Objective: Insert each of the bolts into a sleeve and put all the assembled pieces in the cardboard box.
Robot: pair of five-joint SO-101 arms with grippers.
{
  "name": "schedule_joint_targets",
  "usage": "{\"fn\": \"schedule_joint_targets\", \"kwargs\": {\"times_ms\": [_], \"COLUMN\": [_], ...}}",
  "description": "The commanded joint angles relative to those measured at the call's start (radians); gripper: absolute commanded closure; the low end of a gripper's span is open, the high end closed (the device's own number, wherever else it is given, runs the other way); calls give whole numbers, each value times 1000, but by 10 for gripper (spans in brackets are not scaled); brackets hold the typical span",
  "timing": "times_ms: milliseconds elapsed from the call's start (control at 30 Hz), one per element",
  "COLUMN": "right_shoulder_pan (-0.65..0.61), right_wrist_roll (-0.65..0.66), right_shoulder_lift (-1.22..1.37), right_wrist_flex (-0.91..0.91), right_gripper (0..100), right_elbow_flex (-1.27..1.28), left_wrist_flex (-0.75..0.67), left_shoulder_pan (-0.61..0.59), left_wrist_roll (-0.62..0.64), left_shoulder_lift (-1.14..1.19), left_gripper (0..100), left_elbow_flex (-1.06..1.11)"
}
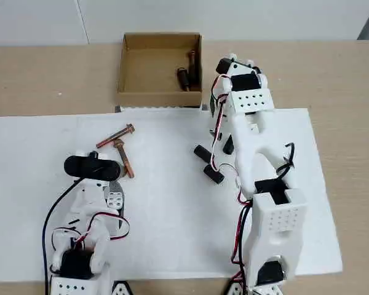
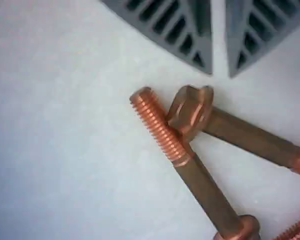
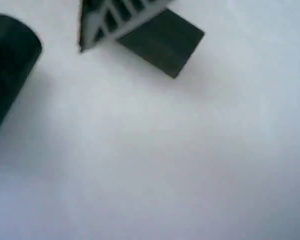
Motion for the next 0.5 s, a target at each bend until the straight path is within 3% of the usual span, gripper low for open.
{"fn": "schedule_joint_targets", "kwargs": {"times_ms": [0,167,367,467], "right_shoulder_pan": [8,10,21,22], "right_wrist_roll": [-11,-9,-12,-12], "right_shoulder_lift": [-5,-1,47,54], "right_wrist_flex": [-2,-4,-4,-13], "right_gripper": [876,875,783,786], "right_elbow_flex": [-49,-49,-49,-49], "left_wrist_flex": [-3,-3,-3,-3], "left_shoulder_pan": [-3,-3,-3,-3], "left_wrist_roll": [-3,-3,-3,-3], "left_shoulder_lift": [-11,-11,-11,-11], "left_gripper": [994,994,994,994], "left_elbow_flex": [-5,-5,-5,-5]}}
